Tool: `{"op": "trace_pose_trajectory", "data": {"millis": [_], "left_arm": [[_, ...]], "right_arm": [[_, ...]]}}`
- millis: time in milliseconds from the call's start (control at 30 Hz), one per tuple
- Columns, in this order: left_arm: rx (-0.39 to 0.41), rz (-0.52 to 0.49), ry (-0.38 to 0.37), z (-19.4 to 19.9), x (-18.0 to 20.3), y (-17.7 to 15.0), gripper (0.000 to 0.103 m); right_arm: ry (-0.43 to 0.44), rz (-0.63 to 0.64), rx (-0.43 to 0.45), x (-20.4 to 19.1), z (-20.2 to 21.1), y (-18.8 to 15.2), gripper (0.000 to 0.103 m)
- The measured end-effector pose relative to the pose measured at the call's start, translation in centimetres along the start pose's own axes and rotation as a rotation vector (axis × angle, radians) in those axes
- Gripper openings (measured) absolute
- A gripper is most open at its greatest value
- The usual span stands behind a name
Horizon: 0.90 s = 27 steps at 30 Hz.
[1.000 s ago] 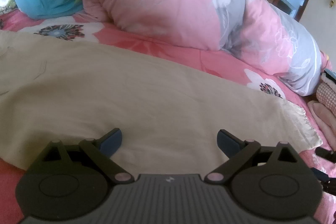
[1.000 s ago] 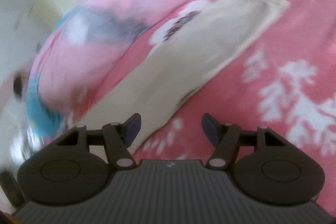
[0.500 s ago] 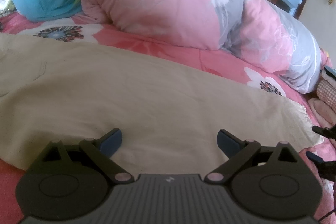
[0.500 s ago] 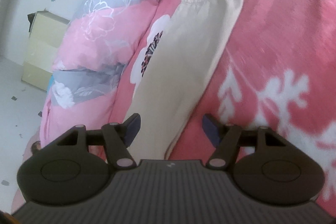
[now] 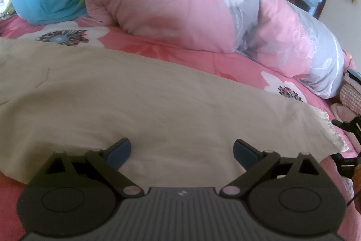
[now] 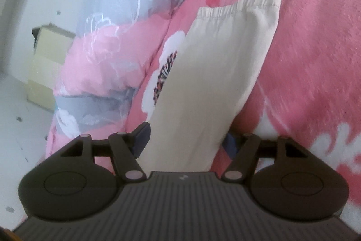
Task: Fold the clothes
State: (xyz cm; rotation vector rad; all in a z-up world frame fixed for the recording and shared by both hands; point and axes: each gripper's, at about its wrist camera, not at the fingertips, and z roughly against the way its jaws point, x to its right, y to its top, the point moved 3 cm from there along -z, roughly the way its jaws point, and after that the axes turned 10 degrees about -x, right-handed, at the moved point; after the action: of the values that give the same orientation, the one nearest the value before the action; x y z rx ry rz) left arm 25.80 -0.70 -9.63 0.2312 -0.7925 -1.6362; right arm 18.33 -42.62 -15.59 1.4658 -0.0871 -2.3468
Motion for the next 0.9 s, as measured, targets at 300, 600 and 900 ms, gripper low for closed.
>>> {"op": "trace_pose_trajectory", "data": {"millis": [300, 600, 900], "left_arm": [[0.003, -0.006, -0.002, 0.1, 0.0, -0.2, 0.098], [0.005, -0.003, -0.009, 0.0, -0.1, -0.2, 0.099], [0.009, 0.013, -0.034, 0.2, -0.5, -0.2, 0.099]], "right_arm": [[0.016, 0.015, 0.048, -0.1, -1.2, 1.3, 0.065], [0.009, -0.013, 0.072, 2.1, -1.8, 2.4, 0.003], [0.042, 0.146, 0.076, -3.3, -0.5, 2.2, 0.004]]}}
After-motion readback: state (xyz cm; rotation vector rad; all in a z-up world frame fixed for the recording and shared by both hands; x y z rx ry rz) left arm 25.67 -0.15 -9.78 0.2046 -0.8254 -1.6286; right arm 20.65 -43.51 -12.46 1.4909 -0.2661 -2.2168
